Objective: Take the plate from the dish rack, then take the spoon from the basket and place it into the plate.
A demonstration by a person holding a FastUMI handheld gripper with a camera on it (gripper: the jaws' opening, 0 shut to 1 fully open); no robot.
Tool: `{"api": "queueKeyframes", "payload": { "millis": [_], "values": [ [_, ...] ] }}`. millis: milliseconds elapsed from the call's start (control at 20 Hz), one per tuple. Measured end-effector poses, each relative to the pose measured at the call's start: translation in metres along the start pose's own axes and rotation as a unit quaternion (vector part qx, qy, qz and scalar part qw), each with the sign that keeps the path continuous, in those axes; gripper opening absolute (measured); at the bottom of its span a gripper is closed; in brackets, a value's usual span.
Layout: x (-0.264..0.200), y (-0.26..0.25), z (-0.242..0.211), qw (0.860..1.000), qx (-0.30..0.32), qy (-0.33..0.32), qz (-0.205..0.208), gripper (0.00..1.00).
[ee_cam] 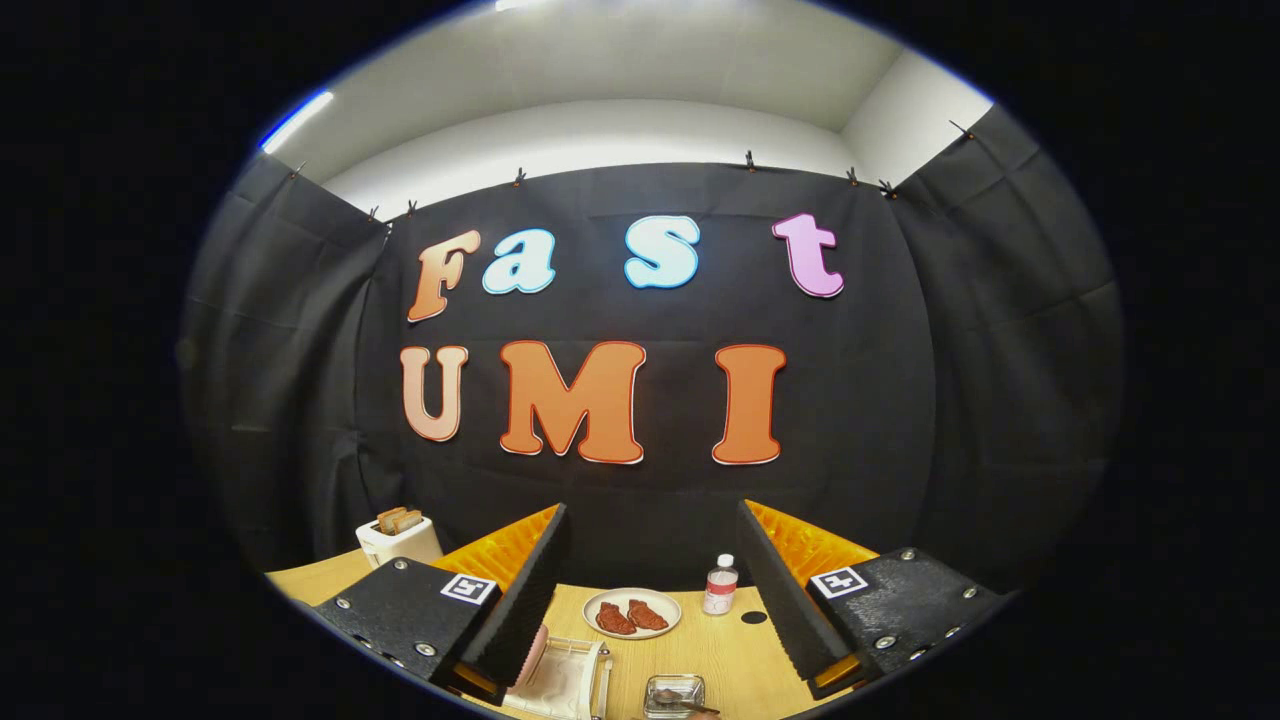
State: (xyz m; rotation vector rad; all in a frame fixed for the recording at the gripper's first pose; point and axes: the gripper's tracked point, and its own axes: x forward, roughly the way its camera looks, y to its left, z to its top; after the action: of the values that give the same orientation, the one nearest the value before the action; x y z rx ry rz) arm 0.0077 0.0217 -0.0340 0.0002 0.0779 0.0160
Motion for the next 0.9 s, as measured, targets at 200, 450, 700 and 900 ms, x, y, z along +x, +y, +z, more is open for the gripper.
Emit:
{"api": "queueKeyframes", "payload": {
  "millis": [200, 450, 700, 900],
  "values": [
    [0.004, 0.006, -0.031, 0.999, 0.004, 0.039, 0.000, 0.98],
    [0.008, 0.020, -0.067, 0.995, 0.017, 0.099, 0.009, 0.99],
    [0.013, 0.053, -0.108, 0.983, 0.037, 0.177, 0.037, 0.99],
    [0.016, 0.076, -0.139, 0.969, 0.052, 0.235, 0.052, 0.98]
  ]
}}
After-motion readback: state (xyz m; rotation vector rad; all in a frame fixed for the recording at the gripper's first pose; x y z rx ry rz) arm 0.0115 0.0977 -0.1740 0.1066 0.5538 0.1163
